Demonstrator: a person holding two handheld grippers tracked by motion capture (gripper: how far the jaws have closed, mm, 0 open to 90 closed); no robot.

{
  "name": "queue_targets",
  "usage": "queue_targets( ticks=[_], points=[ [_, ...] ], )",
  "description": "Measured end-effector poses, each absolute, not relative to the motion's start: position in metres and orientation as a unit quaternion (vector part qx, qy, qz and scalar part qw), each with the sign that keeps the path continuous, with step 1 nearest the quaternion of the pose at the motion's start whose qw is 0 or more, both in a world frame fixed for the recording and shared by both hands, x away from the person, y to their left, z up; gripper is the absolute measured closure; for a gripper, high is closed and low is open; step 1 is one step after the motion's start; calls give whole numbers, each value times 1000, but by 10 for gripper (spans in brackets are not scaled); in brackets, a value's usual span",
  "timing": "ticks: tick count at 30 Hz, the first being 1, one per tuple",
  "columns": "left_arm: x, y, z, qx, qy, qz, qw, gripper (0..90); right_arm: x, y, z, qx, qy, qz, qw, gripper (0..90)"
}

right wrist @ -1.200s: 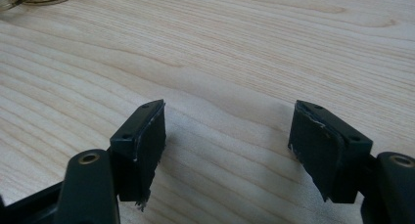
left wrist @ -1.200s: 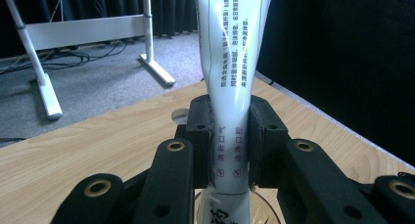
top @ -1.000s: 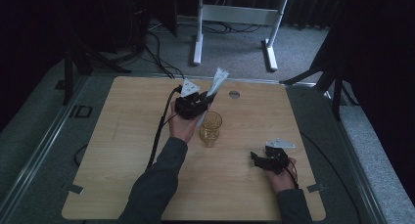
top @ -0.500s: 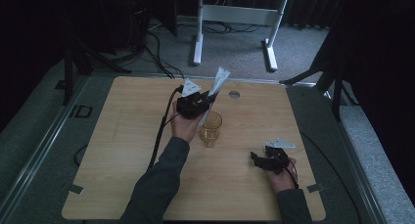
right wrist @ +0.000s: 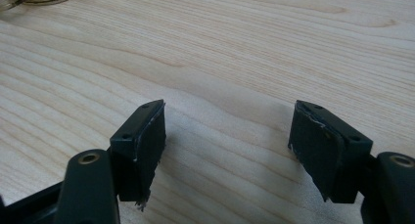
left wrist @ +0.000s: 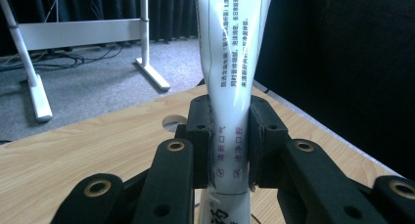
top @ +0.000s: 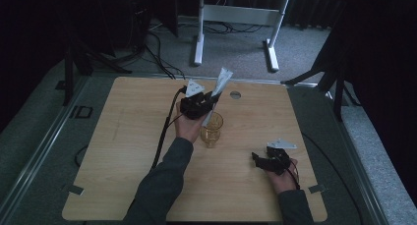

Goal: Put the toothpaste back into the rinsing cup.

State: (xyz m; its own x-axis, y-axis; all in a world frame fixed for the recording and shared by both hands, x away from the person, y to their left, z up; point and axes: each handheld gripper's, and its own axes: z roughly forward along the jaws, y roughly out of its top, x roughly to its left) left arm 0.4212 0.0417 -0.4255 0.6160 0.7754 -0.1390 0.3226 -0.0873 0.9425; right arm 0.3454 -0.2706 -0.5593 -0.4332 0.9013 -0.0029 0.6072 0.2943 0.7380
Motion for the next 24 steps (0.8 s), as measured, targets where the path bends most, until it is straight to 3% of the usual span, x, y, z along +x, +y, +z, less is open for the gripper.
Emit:
queue_targets(
  ticks=[24],
  points=[
    [431, 30, -433, 707, 387, 205, 555, 744, 345, -271, -559, 482, 777, 342, 215, 293]
  ],
)
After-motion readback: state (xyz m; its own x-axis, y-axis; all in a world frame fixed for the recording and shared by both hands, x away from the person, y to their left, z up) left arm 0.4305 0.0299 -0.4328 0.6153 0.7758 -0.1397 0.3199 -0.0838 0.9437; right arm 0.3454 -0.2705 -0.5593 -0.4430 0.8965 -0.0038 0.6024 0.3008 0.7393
